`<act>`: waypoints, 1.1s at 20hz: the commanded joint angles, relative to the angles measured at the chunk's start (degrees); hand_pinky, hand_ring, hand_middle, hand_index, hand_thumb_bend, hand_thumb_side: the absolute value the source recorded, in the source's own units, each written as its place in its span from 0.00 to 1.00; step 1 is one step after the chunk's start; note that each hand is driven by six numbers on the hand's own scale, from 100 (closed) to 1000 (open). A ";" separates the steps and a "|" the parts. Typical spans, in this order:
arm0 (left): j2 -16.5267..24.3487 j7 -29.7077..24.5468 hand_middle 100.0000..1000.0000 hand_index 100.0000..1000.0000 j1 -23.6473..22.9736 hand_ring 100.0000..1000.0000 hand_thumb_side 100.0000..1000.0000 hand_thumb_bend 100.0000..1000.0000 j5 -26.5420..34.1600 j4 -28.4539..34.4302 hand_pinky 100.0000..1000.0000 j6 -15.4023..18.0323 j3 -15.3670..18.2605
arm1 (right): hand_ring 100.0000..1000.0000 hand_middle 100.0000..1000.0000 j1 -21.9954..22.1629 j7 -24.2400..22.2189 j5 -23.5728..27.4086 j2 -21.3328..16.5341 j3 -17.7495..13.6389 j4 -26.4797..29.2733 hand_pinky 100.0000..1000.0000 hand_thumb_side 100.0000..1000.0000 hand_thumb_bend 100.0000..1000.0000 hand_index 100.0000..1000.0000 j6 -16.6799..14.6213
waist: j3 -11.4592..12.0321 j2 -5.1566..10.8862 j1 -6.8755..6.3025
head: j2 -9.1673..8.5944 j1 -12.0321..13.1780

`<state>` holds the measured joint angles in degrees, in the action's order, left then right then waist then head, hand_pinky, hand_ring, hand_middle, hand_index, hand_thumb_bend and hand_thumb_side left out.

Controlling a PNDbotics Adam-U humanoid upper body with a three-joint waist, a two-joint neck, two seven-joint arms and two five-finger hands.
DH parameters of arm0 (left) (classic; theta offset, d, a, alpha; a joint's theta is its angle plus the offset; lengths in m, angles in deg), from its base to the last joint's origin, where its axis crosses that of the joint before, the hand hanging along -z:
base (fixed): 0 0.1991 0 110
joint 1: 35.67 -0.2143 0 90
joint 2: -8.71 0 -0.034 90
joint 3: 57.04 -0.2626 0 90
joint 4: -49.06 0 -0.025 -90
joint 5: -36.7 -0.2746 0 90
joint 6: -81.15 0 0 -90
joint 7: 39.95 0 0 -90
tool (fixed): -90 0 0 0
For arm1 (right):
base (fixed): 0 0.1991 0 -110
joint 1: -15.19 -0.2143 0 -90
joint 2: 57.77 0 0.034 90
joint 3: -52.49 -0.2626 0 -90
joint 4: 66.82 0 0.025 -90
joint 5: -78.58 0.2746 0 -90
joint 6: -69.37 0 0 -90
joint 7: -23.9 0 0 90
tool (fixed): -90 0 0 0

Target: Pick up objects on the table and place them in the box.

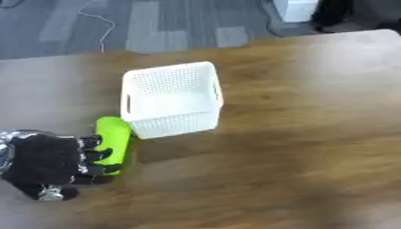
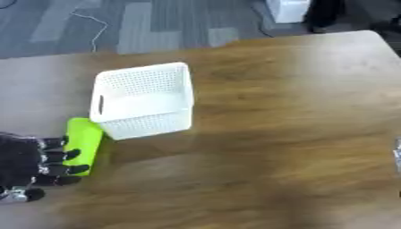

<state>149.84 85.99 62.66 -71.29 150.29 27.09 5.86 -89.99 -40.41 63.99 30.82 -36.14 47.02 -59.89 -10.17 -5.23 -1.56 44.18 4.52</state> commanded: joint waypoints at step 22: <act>0.91 16.03 1.00 1.00 3.43 0.89 0.78 1.00 -0.40 0.53 0.85 15.87 3.51 | 0.41 0.44 -0.49 0.13 -0.06 -1.13 0.02 0.75 0.28 1.00 0.21 0.53 0.04 | 0.14 0.01 0.33 | -0.06 0.08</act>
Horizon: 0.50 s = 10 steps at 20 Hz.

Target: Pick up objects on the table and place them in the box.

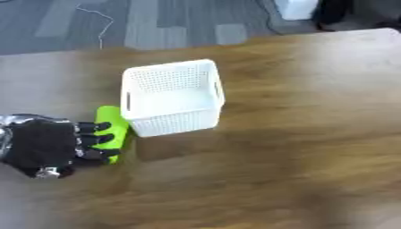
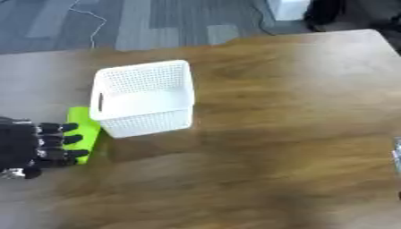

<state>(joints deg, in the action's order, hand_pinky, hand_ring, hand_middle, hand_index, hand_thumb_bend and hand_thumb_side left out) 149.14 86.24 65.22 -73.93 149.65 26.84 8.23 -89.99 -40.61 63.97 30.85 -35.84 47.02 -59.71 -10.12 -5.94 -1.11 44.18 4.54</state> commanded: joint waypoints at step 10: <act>1.91 15.78 1.00 1.00 2.03 0.94 0.58 0.78 -0.35 -2.31 0.97 13.03 3.22 | 0.41 0.44 -0.52 0.42 -0.04 -1.20 -0.41 0.75 0.28 1.00 0.21 0.53 -0.14 | 0.22 0.91 -0.23 | -0.06 0.02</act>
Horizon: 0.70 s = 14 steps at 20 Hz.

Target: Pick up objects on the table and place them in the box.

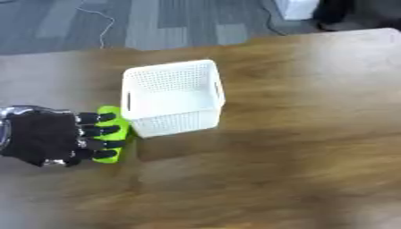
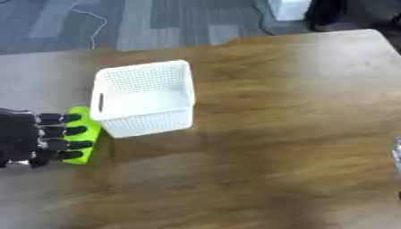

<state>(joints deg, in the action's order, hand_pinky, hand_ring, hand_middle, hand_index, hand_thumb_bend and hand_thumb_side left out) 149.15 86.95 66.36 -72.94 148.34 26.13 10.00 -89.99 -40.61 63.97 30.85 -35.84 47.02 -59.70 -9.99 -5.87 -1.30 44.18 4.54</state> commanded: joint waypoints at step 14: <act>0.46 15.07 1.00 1.00 1.16 0.96 0.56 0.81 -6.60 -6.27 0.98 11.19 1.22 | 0.41 0.44 -0.84 0.26 0.16 -0.85 -0.17 0.75 0.28 1.00 0.21 0.53 -0.21 | -0.31 0.24 0.34 | -0.06 0.74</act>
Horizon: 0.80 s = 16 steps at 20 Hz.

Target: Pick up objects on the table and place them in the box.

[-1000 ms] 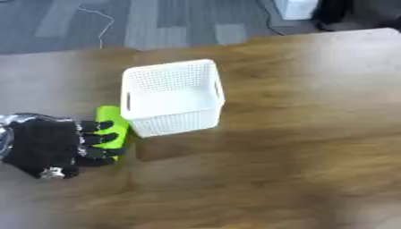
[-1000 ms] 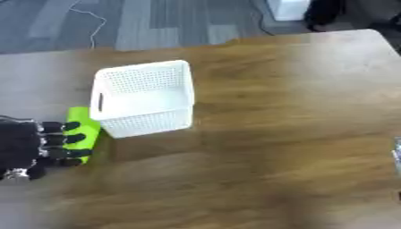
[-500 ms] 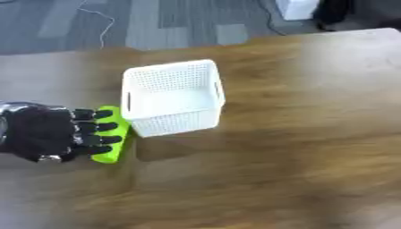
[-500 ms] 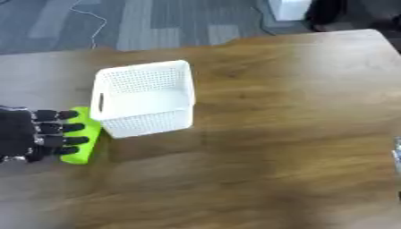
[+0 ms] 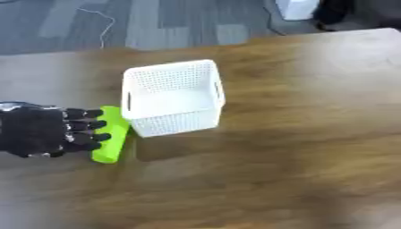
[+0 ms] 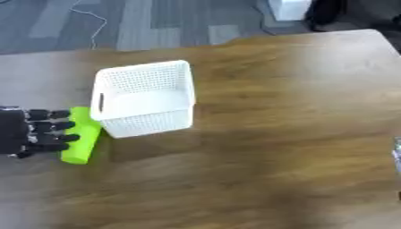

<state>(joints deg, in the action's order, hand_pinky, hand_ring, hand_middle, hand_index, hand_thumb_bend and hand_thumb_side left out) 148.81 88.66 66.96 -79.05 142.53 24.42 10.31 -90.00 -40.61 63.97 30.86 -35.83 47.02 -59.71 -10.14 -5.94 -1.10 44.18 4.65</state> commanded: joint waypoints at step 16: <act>-0.75 13.35 1.00 1.00 0.97 0.95 0.54 0.86 -0.20 -1.62 0.96 8.82 0.91 | 0.41 0.44 -1.90 -0.26 0.72 0.23 0.21 0.75 0.28 1.00 0.21 0.53 -0.39 | -1.76 -1.70 1.14 | -0.06 1.56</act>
<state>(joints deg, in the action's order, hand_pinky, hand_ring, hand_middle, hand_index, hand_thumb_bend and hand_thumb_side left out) 147.19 91.03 67.98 -78.72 141.81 22.06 11.33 -90.99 -40.92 64.51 31.48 -35.47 47.02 -59.94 -11.89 -8.01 -0.02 44.18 5.63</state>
